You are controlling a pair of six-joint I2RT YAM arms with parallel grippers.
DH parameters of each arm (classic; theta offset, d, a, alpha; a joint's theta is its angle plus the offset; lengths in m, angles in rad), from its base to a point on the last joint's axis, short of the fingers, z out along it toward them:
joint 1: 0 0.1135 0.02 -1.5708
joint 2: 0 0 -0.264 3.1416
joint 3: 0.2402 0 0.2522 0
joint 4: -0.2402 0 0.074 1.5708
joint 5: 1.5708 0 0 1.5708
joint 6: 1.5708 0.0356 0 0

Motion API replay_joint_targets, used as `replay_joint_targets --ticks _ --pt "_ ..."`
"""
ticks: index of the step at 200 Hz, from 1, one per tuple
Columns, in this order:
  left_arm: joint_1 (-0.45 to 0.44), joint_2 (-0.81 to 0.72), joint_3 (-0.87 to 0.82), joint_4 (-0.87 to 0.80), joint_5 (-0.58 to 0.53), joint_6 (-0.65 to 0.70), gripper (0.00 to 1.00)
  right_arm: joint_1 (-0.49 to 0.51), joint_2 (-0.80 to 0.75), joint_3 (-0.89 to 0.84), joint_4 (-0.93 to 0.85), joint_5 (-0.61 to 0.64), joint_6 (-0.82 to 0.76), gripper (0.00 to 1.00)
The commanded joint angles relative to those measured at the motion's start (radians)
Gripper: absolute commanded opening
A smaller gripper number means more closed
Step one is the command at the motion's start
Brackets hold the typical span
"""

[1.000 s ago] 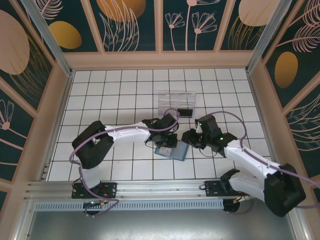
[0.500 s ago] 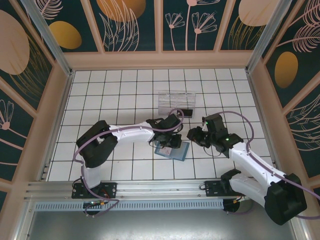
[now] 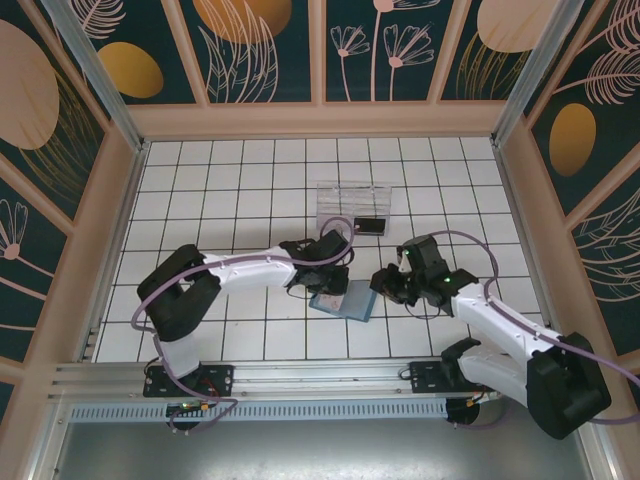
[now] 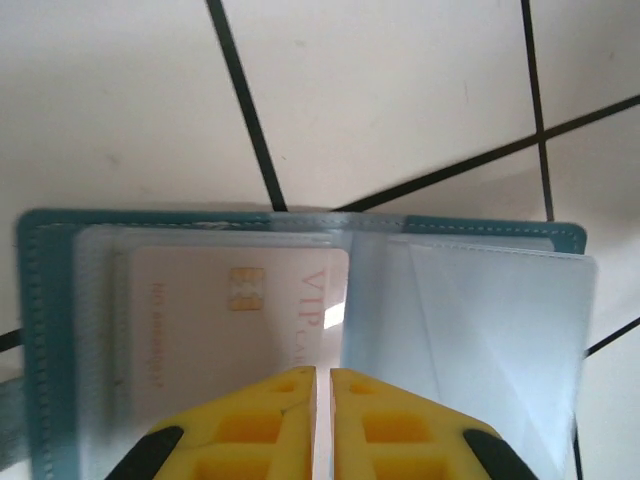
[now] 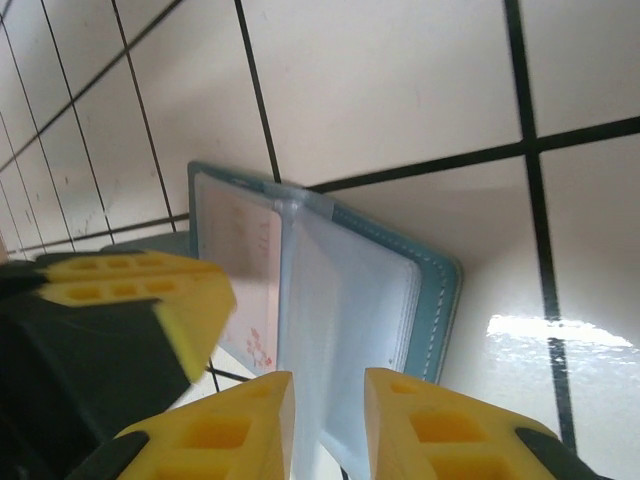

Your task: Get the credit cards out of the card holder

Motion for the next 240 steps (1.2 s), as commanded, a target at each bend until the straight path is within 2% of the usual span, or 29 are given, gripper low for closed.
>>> replay_joint_targets --ticks 1,23,62,90,150,198,240 --pt "0.020 -0.032 -0.040 0.037 0.014 -0.021 0.13 0.027 0.030 -0.005 0.051 -0.040 0.006 0.28" --pt "0.021 -0.034 -0.049 0.053 0.031 -0.018 0.13 0.063 0.049 0.009 0.062 -0.020 0.022 0.29" --pt "0.020 -0.032 -0.060 0.079 0.072 -0.003 0.13 0.070 0.061 0.035 0.065 -0.011 0.028 0.31" --pt "0.033 -0.054 -0.073 0.048 0.013 -0.003 0.12 0.081 0.070 0.075 0.043 0.004 0.021 0.31" --pt "0.099 -0.078 -0.129 0.033 0.004 0.023 0.12 0.197 0.220 0.132 0.150 0.031 0.114 0.27" --pt "0.102 -0.068 -0.174 0.032 -0.009 0.040 0.12 0.222 0.311 0.084 0.297 0.032 0.176 0.26" --pt "0.102 -0.045 -0.189 0.043 0.015 0.056 0.12 0.221 0.350 0.074 0.325 0.056 0.185 0.25"
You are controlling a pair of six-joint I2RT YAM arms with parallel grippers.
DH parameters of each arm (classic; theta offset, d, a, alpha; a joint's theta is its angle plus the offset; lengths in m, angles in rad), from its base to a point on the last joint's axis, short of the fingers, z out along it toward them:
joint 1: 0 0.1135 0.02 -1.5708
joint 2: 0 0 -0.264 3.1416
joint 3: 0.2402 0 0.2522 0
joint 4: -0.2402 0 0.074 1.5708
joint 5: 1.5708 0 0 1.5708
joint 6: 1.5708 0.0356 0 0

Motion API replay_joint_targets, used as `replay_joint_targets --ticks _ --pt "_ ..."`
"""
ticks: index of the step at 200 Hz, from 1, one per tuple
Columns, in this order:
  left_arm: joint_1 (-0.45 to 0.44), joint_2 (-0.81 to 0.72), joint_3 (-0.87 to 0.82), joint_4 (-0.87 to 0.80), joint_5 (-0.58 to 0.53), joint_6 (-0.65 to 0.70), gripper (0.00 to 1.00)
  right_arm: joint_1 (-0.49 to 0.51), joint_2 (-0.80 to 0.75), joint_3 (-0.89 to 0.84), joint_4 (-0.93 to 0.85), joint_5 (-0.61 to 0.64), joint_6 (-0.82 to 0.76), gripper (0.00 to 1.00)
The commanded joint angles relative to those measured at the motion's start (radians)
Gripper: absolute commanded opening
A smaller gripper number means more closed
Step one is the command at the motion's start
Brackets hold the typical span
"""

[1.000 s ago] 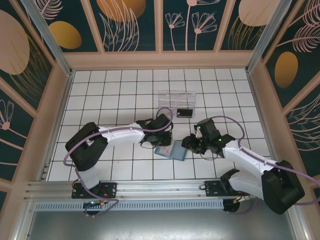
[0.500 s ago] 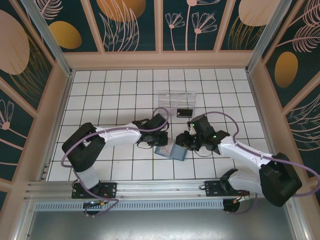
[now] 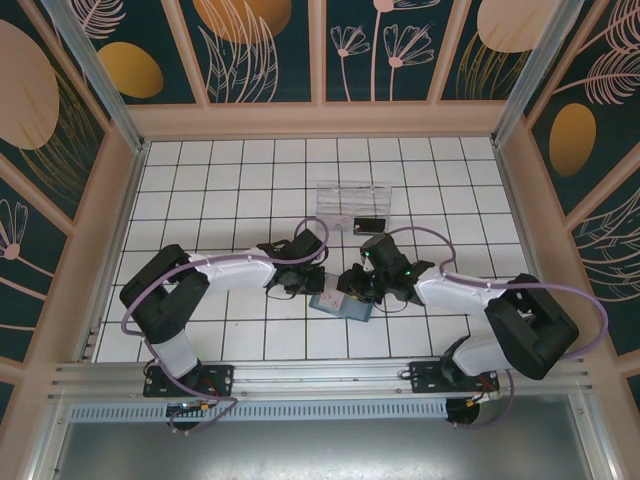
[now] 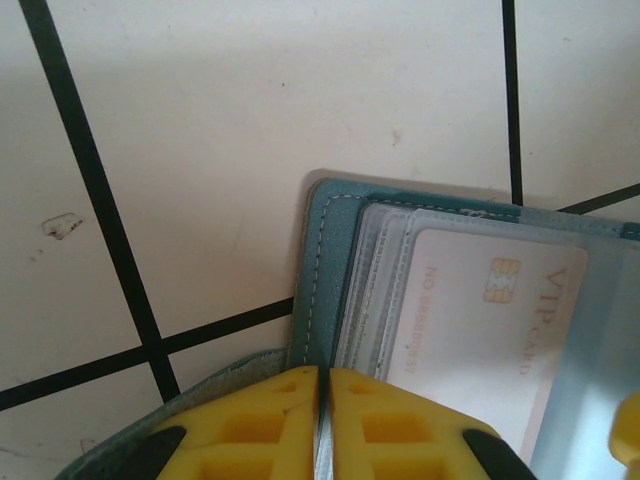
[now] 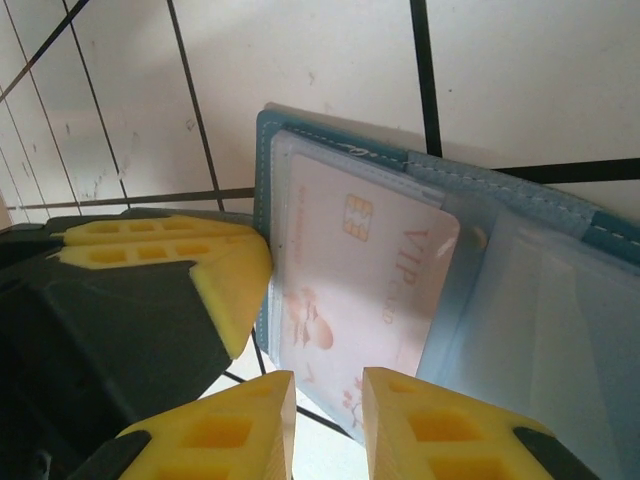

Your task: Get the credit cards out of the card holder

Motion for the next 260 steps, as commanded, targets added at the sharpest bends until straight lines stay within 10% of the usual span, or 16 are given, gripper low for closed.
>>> replay_joint_targets --ticks 1,260 --pt "-0.001 0.015 -0.022 -0.014 -0.001 0.028 0.12 0.007 0.018 -0.015 0.047 0.039 0.021 0.25" --pt "-0.001 0.072 0.014 -0.044 0.038 0.045 0.10 0.008 0.001 -0.188 0.437 -0.036 0.116 0.20"
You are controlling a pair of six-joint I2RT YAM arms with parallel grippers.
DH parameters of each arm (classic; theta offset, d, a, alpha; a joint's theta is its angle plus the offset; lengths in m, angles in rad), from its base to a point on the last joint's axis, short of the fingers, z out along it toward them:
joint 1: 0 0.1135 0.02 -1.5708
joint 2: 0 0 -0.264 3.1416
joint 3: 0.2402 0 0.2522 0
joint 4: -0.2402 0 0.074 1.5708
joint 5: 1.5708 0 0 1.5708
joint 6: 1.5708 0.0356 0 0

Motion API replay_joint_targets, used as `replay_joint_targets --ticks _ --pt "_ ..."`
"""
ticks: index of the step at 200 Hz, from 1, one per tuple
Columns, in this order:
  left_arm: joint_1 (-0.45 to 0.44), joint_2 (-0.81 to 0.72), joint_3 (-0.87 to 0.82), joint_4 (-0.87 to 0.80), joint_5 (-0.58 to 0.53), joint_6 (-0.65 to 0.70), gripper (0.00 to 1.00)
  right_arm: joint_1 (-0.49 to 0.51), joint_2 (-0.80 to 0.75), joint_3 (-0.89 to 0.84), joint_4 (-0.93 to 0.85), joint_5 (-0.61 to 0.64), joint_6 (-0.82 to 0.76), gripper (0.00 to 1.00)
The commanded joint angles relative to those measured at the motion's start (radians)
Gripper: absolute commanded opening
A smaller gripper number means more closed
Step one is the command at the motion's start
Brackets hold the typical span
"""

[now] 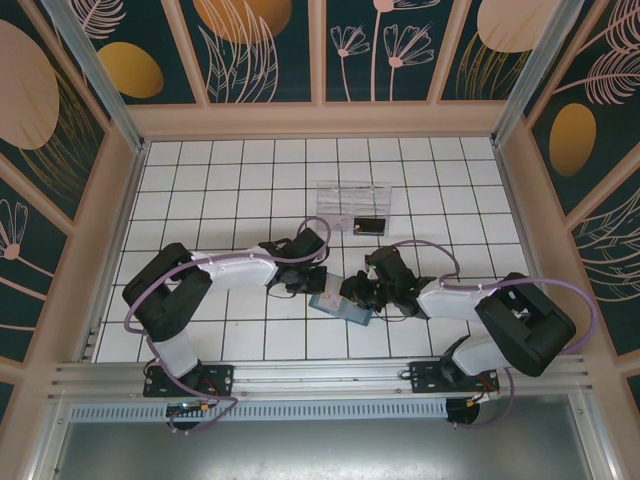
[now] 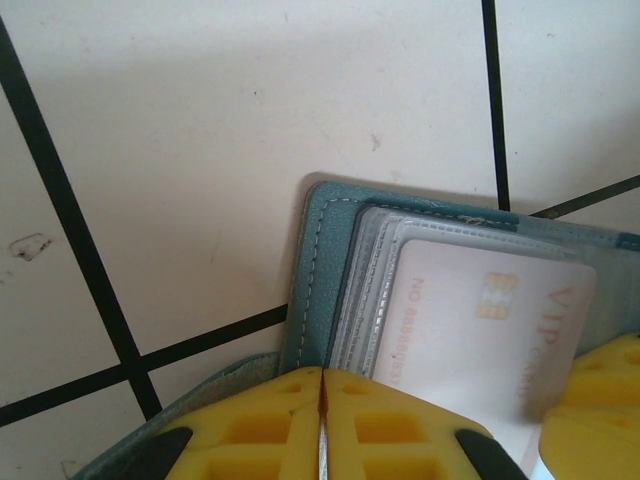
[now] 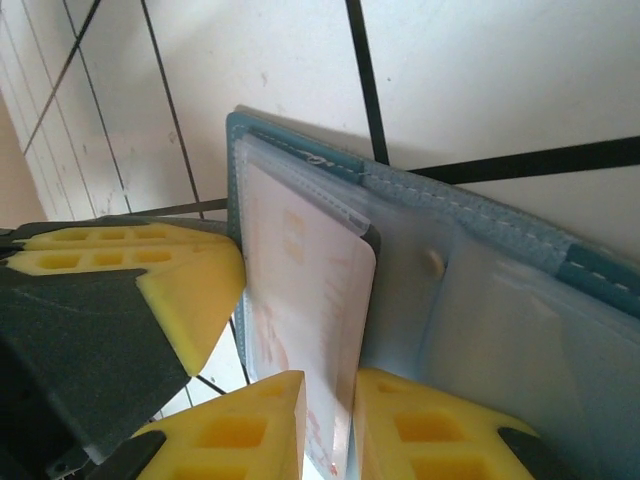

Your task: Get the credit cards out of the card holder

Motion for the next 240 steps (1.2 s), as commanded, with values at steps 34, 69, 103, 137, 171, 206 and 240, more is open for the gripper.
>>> replay_joint_targets --ticks 34,69,103,137,171,206,240 --pt "-0.002 0.053 -0.004 -0.043 0.018 0.018 0.09 0.008 0.045 -0.038 0.214 -0.058 0.034 0.21" --pt "-0.002 0.052 -0.005 -0.041 0.019 0.010 0.10 0.009 0.092 -0.049 0.310 -0.080 0.052 0.21" --pt "-0.004 0.058 -0.006 -0.040 0.022 0.007 0.09 0.011 0.114 -0.049 0.359 -0.087 0.056 0.21" --pt "-0.004 0.068 -0.017 -0.025 0.034 -0.004 0.09 0.011 0.086 -0.065 0.372 -0.079 0.059 0.20" --pt "-0.003 0.072 -0.012 -0.047 0.013 0.001 0.09 0.011 0.022 -0.096 0.348 -0.067 0.065 0.19" --pt "-0.004 0.078 -0.007 -0.055 0.007 -0.001 0.09 0.000 -0.041 -0.111 0.286 -0.051 0.051 0.18" --pt "-0.004 0.077 -0.002 -0.060 0.004 -0.001 0.09 -0.010 -0.089 -0.133 0.244 -0.040 0.049 0.13"
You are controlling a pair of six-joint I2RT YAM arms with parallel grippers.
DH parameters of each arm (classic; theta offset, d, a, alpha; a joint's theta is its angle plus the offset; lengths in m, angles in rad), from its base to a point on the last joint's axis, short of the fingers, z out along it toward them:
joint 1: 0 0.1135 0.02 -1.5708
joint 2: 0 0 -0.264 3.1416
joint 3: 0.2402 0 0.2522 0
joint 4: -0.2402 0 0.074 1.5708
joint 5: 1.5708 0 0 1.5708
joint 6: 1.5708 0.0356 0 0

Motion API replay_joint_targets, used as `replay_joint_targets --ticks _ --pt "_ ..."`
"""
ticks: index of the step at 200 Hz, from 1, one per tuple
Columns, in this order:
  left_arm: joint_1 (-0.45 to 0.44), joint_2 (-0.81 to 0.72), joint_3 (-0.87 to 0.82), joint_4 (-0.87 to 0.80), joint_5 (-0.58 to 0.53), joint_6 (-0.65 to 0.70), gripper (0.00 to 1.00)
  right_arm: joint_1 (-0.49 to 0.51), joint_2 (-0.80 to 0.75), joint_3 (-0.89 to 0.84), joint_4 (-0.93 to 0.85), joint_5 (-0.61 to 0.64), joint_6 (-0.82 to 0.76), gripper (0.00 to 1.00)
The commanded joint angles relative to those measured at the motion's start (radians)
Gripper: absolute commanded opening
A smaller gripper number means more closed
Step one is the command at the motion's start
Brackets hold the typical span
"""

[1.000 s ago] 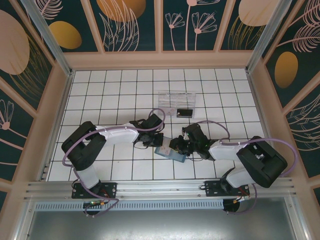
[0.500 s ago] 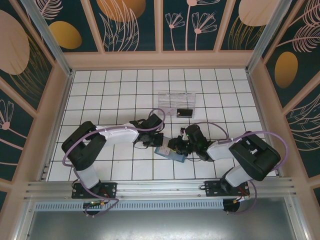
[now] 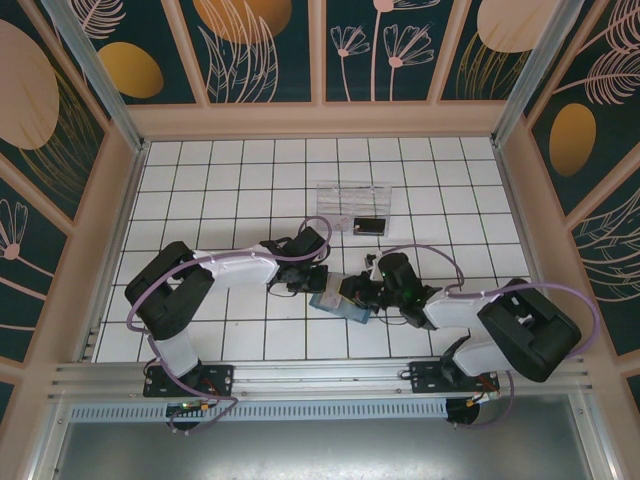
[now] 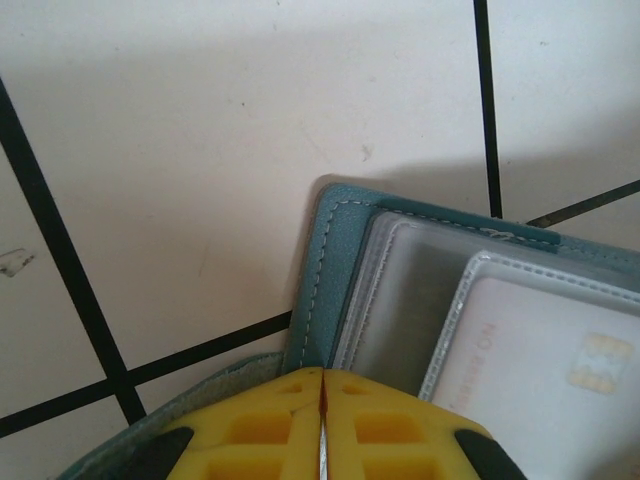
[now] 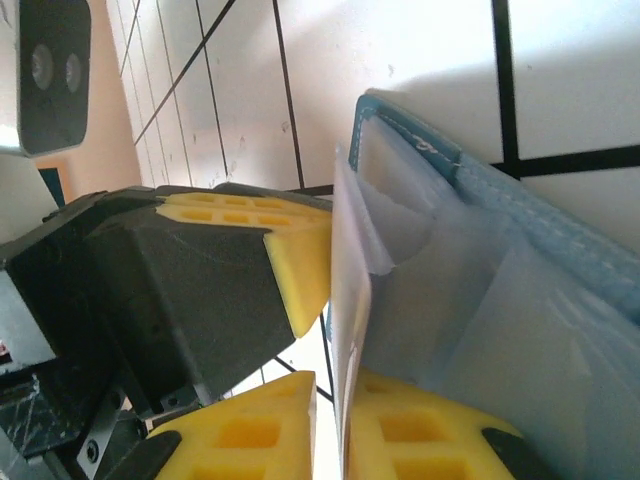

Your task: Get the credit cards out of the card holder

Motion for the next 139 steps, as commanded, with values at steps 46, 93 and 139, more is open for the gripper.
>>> replay_joint_targets --ticks 46,93,139 --pt "-0.007 0.064 -0.012 -0.064 -0.008 -0.002 0.09 -0.019 -0.078 -0.040 -0.048 0.010 -0.014 0.13" --pt "-0.008 0.065 -0.009 -0.068 -0.010 -0.001 0.09 -0.030 -0.121 -0.049 -0.092 0.017 -0.023 0.10" --pt "-0.008 0.064 -0.008 -0.069 -0.010 -0.001 0.09 -0.053 -0.148 -0.041 -0.256 0.019 -0.050 0.06"
